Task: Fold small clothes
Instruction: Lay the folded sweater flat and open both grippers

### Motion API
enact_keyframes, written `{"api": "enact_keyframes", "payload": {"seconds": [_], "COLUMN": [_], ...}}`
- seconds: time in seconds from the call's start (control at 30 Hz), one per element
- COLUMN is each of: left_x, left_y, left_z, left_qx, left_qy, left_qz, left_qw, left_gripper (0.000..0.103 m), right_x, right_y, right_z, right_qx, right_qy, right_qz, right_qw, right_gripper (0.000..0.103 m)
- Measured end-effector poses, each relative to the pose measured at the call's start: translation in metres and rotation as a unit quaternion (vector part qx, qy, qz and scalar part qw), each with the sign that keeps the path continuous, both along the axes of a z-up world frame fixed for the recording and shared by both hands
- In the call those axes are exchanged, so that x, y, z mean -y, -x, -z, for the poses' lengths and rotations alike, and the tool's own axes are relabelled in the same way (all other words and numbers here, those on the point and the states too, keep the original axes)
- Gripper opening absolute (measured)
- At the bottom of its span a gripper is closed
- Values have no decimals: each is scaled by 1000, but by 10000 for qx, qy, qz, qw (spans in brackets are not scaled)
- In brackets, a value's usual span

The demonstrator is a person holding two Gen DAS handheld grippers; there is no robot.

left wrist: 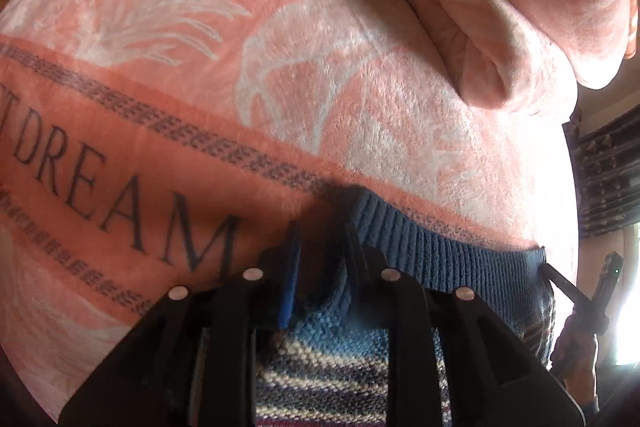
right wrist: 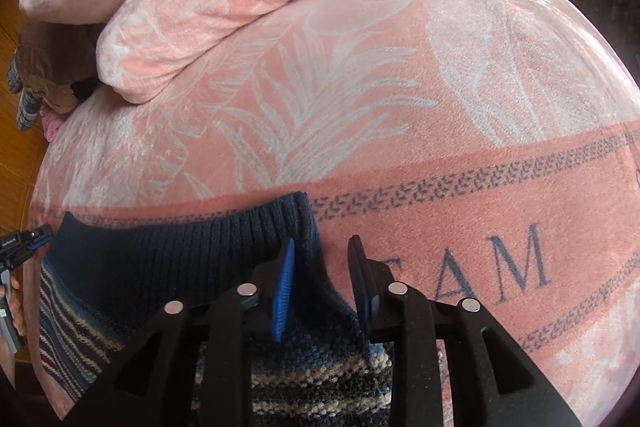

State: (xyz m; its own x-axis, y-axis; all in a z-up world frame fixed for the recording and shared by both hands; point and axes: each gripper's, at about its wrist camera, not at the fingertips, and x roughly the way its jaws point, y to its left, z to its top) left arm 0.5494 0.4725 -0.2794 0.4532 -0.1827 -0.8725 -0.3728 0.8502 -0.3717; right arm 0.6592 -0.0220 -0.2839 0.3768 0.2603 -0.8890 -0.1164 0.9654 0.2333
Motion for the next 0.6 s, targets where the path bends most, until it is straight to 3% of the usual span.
{"api": "enact_keyframes", "payload": {"seconds": [0.07, 0.13, 0.23, 0.3, 0.33, 0.43, 0.5, 0.53, 0.6], "left_x": [6, 19, 40, 38, 33, 25, 26, 26, 34], "left_y": [12, 20, 19, 20, 21, 25, 28, 32, 46], "left_z": [-21, -30, -14, 11, 23, 37, 27, 18, -7], "left_qx": [403, 689, 447, 57, -80, -87, -21, 132, 600], "left_qy": [147, 513, 578, 460, 422, 504, 444, 454, 765], "left_qz": [181, 657, 1086, 959, 870, 702, 701, 707, 967], "left_qw": [9989, 9941, 9914, 9943, 9953, 9962, 9965, 9964, 9906], "left_gripper": [23, 24, 20, 15, 1, 1, 3, 7, 8], "right_x": [4, 4, -5, -11, -10, 2, 3, 2, -5], "right_y": [9, 22, 40, 48, 50, 46, 49, 56, 72], "right_z": [-17, -24, -11, 5, 13, 22, 13, 5, -8], "right_qx": [94, 33, -211, -296, -284, -245, -186, -107, -65], "right_qy": [-294, -534, -518, -407, -368, -590, -586, -686, -1085], "right_qz": [-99, -264, -538, -663, -636, -462, -347, -338, -551], "right_qw": [9995, 9982, 9970, 9965, 9969, 9969, 9975, 9970, 9925], "right_gripper": [29, 28, 26, 23, 18, 7, 7, 12, 12]}}
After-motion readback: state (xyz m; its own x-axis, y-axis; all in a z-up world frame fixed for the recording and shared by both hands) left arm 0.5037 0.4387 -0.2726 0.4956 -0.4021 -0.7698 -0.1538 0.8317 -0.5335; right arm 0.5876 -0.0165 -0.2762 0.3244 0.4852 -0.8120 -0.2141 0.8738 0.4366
